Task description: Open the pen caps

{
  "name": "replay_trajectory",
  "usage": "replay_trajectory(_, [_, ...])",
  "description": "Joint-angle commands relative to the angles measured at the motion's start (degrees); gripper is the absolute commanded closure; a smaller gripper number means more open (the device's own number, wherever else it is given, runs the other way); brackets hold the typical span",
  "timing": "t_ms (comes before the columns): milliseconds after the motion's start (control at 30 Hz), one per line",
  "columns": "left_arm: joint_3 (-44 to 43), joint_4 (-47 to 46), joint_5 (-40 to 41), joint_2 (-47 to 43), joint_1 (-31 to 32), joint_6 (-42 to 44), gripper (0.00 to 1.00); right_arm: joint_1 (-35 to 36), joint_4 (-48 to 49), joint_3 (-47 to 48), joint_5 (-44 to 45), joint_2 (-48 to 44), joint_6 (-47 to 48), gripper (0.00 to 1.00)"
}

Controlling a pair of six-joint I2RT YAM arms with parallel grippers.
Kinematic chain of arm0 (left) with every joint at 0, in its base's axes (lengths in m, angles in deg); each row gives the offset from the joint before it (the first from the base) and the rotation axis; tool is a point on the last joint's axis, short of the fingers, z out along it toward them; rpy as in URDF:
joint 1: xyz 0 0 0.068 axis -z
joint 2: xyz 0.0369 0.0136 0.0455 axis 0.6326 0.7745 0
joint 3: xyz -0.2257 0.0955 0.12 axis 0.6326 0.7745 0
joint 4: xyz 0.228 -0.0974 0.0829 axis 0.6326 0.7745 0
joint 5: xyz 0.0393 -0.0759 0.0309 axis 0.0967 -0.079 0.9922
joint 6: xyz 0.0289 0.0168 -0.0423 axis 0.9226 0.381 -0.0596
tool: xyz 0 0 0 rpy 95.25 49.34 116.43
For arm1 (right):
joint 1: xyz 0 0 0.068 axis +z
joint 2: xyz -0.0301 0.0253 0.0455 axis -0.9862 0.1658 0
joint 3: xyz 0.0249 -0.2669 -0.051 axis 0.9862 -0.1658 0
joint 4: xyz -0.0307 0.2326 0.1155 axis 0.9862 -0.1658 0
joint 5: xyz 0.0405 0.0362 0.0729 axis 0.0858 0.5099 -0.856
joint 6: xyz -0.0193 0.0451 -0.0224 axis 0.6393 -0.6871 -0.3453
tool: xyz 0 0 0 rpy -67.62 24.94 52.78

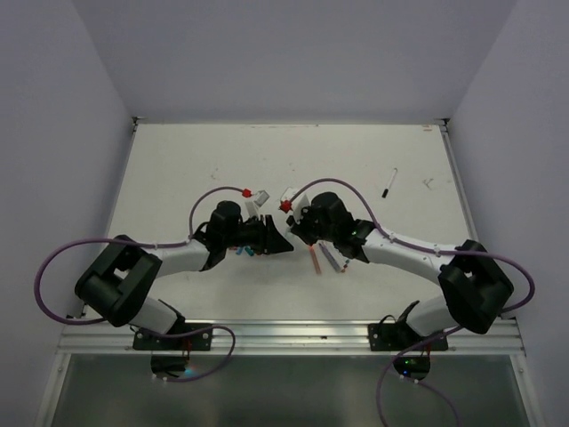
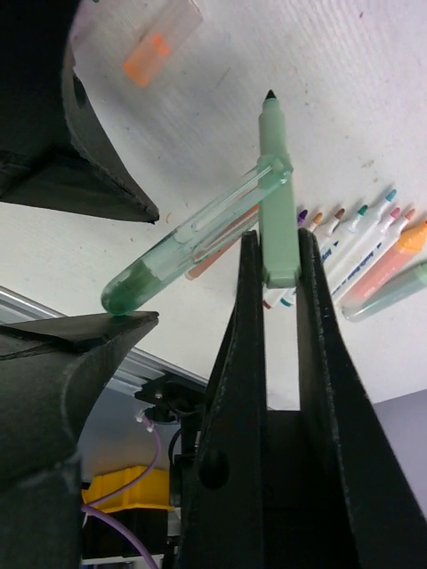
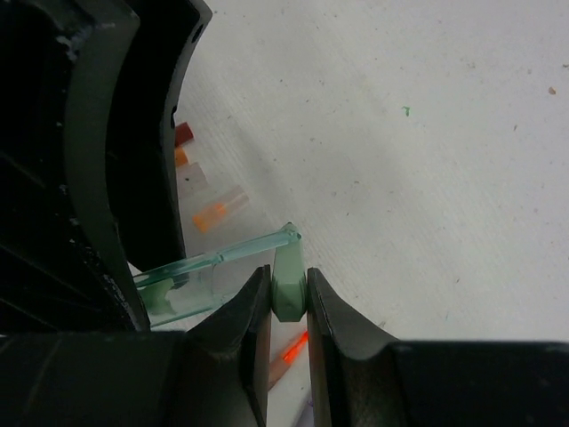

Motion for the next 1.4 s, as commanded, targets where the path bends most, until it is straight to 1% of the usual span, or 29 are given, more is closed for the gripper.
replay_trajectory(0, [0.75, -4.16, 3.97, -1.12, -0.98, -1.53, 0.52, 2.03, 4.11, -0.18, 0.35, 1.08, 1.15, 1.00])
replay_trajectory(133, [1.72, -2.50, 5.37, -2.43, -1.15, -2.50, 0.52, 4.22, 4.38, -0.36, 3.42, 2.49, 1.94, 1.00])
replay_trajectory(200, [2.51, 0.39, 8.18, -4.28, -1.50, -2.94, 0.52, 5.37, 4.99, -0.80, 5.09, 3.10, 2.47, 1.00])
replay_trajectory(233, [2.86, 1.97, 9.85, -6.98, -1.77, -3.03, 0.51, 5.89, 5.34, -1.67, 7.10, 3.10, 2.64, 1.00])
replay_trajectory(267, [3.65, 3.64, 13.34, -8.49, -1.94, -3.20, 0.51, 6.77, 5.78, -2.03, 8.25, 3.19, 2.82, 1.00])
replay_trajectory(300, [4.00, 6.71, 15.03, -10.25, -2.81, -3.46, 0.51, 7.21, 6.57, -2.46, 9.13, 3.28, 2.91, 1.00])
replay_trajectory(333, [4.96, 7.78, 16.61, -14.00, -3.08, -3.55, 0.51, 7.48, 6.92, -3.08, 10.53, 3.37, 2.99, 1.00])
replay_trajectory(367, [5.41, 8.57, 19.41, -15.96, -3.61, -3.29, 0.50, 8.00, 7.27, -3.35, 11.24, 3.45, 3.00, 1.00])
replay_trajectory(433, [5.50, 11.65, 21.89, -20.08, -3.79, -2.68, 0.49, 8.62, 8.24, -3.96, 12.83, 3.98, 3.35, 1.00])
replay_trajectory(500, [4.98, 16.02, 23.48, -22.12, -4.23, -2.24, 0.49, 9.50, 9.47, -4.49, 14.94, 4.24, 3.87, 1.00])
replay_trajectory(633, [4.62, 21.58, 28.83, -27.91, -4.32, -2.85, 0.49, 11.78, 10.35, -5.19, 19.59, 5.82, 5.54, 1.00])
replay_trajectory(700, [4.36, 24.21, 32.35, -29.59, -4.41, -3.11, 0.48, 13.97, 10.79, -5.19, 23.97, 6.61, 6.77, 1.00])
replay_trajectory(733, [4.27, 24.66, 33.93, -30.90, -4.41, -3.03, 0.48, 14.68, 10.97, -5.11, 25.39, 7.05, 7.04, 0.96])
replay_trajectory(800, [4.01, 25.45, 34.99, -31.97, -4.49, -2.94, 0.48, 16.53, 11.32, -5.02, 28.98, 8.28, 7.21, 0.94])
replay_trajectory(833, [3.57, 25.81, 35.61, -32.49, -4.49, -2.85, 0.48, 16.97, 11.23, -4.84, 29.44, 8.64, 7.13, 0.93])
replay_trajectory(867, [3.22, 26.24, 35.61, -32.67, -4.58, -2.59, 0.48, 17.67, 10.62, -4.67, 29.53, 8.64, 6.52, 0.86])
replay_trajectory(933, [2.17, 27.47, 35.61, -33.20, -4.58, -2.15, 0.48, 18.29, 9.04, -3.88, 27.88, 8.29, 5.46, 0.78])
replay_trajectory(967, [1.73, 27.91, 37.18, -33.46, -4.58, -1.80, 0.48, 18.38, 7.12, -3.53, 26.91, 7.42, 3.80, 0.71])
replay_trajectory(1000, [1.37, 28.44, 37.46, -33.73, -4.67, -1.54, 0.48, 18.46, 5.97, -2.91, 26.03, 6.71, 2.92, 0.69])
replay_trajectory(1033, [0.76, 28.62, 37.98, -34.43, -4.67, -1.36, 0.48, 18.47, 4.74, -2.56, 23.41, 5.92, 2.04, 0.63])
replay_trajectory(1067, [0.32, 28.62, 38.25, -34.87, -4.67, -0.92, 0.48, 18.47, 3.77, -2.30, 22.42, 4.87, 1.16, 0.51])
replay_trajectory(1100, [0.05, 28.62, 38.51, -35.13, -4.67, -0.66, 0.48, 18.47, 1.93, -2.12, 21.20, 3.03, -0.24, 0.47])
replay_trajectory(1167, [-1.18, 31.43, 39.22, -36.01, -4.67, -0.04, 0.48, 18.47, -2.19, -0.54, 18.82, 1.18, -1.91, 0.40])
replay_trajectory(1200, [-1.53, 31.61, 39.57, -36.28, -4.67, 0.22, 0.47, 18.47, -2.74, 0.33, 18.46, -0.31, -2.54, 0.33])
replay_trajectory(1267, [-2.50, 32.05, 39.74, -36.37, -4.67, 0.92, 0.47, 18.38, -5.63, 0.96, 18.89, -1.90, -4.90, 0.31])
replay_trajectory(1367, [-3.73, 32.31, 39.75, -36.28, -4.67, 1.89, 0.47, 17.07, -8.79, 2.62, 23.98, -4.45, -7.36, 0.31])
